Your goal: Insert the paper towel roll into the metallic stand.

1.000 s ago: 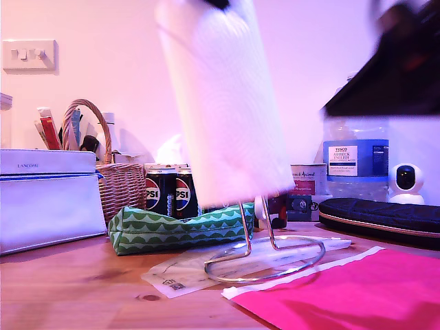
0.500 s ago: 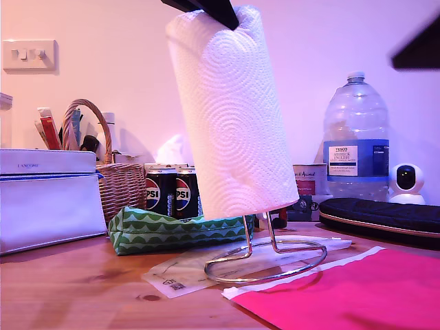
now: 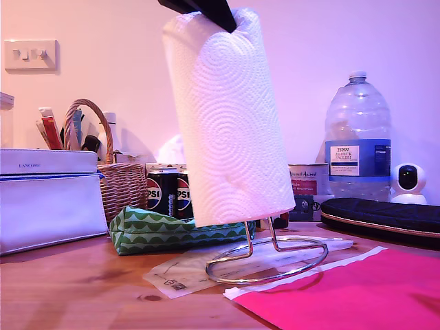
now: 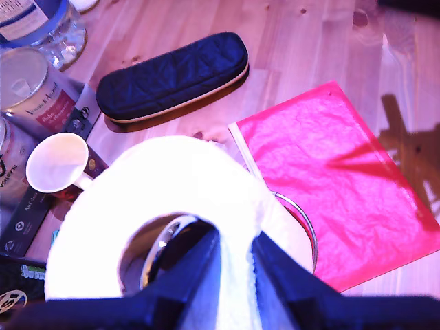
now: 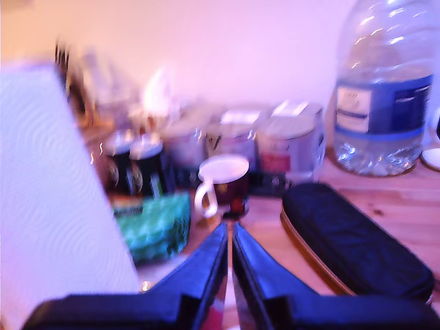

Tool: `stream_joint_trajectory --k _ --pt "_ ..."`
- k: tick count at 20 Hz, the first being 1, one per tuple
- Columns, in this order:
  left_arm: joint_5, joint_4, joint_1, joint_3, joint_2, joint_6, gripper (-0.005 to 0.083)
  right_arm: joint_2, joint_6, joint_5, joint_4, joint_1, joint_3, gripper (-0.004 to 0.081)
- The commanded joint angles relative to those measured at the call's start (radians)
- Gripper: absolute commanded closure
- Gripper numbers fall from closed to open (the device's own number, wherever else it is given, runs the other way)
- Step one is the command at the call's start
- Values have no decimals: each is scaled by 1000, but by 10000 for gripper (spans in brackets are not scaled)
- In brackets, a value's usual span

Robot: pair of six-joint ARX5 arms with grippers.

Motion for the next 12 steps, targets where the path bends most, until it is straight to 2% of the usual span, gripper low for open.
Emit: stream_joint_trajectory --k 1,3,5,7,10,12 --pt "1 10 -3 11 8 7 794 6 24 -38 -29 -51 -7 783" --pt "1 7 -3 11 8 11 794 6 21 -124 -56 -119 -7 783" --pt "0 8 -3 11 8 12 794 6 -6 -212 -52 -158 -7 783" --pt "0 7 -3 11 8 29 794 6 -34 -241 -53 -174 -8 783" --pt "0 9 -3 11 8 31 794 7 -32 -241 -63 -175 -8 783" --pt "0 8 -6 11 8 31 758 7 -26 -242 -66 -175 -8 783"
